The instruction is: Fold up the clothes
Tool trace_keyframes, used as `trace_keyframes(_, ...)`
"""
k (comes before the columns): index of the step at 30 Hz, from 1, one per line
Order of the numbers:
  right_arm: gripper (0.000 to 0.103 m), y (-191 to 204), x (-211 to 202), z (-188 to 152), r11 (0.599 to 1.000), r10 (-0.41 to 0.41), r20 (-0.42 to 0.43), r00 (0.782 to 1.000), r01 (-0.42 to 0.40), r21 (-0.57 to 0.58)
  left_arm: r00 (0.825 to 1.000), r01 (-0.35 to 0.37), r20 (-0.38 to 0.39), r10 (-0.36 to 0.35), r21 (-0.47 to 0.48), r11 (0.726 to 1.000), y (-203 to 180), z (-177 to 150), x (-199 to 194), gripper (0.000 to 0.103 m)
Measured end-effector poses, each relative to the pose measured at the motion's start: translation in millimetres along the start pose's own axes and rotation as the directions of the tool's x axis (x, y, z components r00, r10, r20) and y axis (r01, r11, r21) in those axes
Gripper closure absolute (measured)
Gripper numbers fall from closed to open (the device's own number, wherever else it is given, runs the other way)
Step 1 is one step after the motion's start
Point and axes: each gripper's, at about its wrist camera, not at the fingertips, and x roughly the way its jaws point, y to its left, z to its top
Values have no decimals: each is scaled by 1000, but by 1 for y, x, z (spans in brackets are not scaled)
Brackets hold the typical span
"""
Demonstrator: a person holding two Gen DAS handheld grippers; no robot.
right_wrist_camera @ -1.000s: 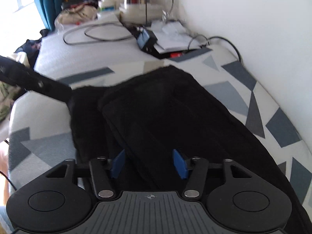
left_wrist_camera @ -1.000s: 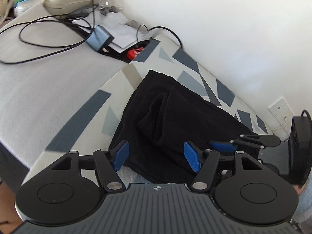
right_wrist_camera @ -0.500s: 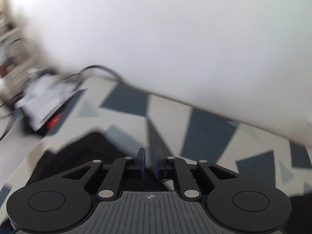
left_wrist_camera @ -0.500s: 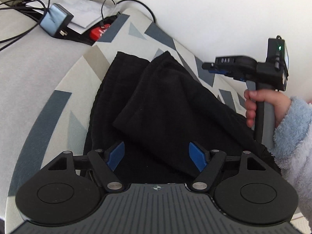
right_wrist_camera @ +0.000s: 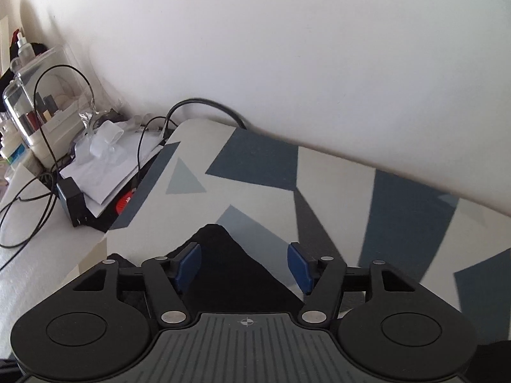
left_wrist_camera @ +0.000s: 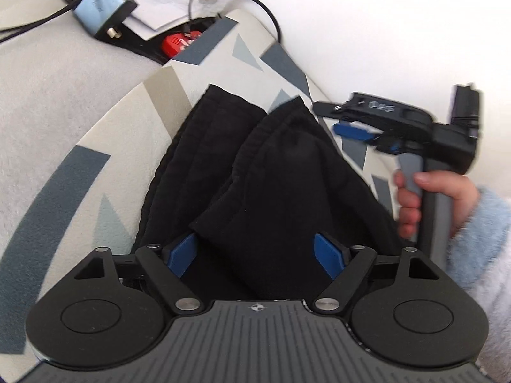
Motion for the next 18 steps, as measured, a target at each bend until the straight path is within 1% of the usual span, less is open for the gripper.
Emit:
trace_keyframes(1,47,-2,11,3,1000,10,-26,1000,-10,17,1000,0,4,0,-29,1000,3,1,0,58)
trace_keyframes(2,47,-2,20,5,1000,24,-40,999,-23,22,1000,4,10,-4,-56,998,5,1,0,66)
trace_keyframes(3,42,-1,28,7,999,37,-51,998,-36,24,1000,11,21,-9,-79,997,7,1,-2,84)
trace_keyframes(4,51,0,29,8,998,56,-60,997,-56,14,999,18,31,-15,-103,995,10,1,-4,89)
trace_keyframes(5,75,3,28,10,997,76,-69,995,-76,2,998,30,53,-24,-112,993,10,0,-8,90)
trace_keyframes(6,88,5,27,11,995,96,-78,992,-97,-10,996,41,79,-34,-98,994,6,-3,-15,91)
trace_keyframes(8,92,9,25,14,990,135,-97,986,-138,-33,991,59,123,-53,-47,997,-7,-8,-29,92)
trace_keyframes(9,92,11,25,16,986,154,-107,982,-159,-44,988,78,138,-75,-17,997,-14,-10,-38,92)
trace_keyframes(12,94,15,-8,21,965,229,-72,971,-237,-115,969,155,180,-167,77,985,-38,-20,-69,92)
trace_keyframes(13,94,15,-23,24,954,268,-43,963,-271,-129,961,179,193,-200,118,977,-47,-24,-80,92)
trace_keyframes(15,94,17,-53,33,924,356,14,934,-350,-154,940,223,217,-263,191,956,-62,-32,-99,92)
trace_keyframes(16,94,18,-68,38,906,400,41,915,-389,-169,929,257,219,-298,196,946,-64,-35,-106,92)
trace_keyframes(17,93,25,-73,40,889,430,36,902,-416,-190,920,287,224,-321,173,942,-62,-38,-111,92)
trace_keyframes(18,93,33,-75,43,872,456,24,890,-441,-211,918,295,233,-321,138,945,-58,-41,-113,92)
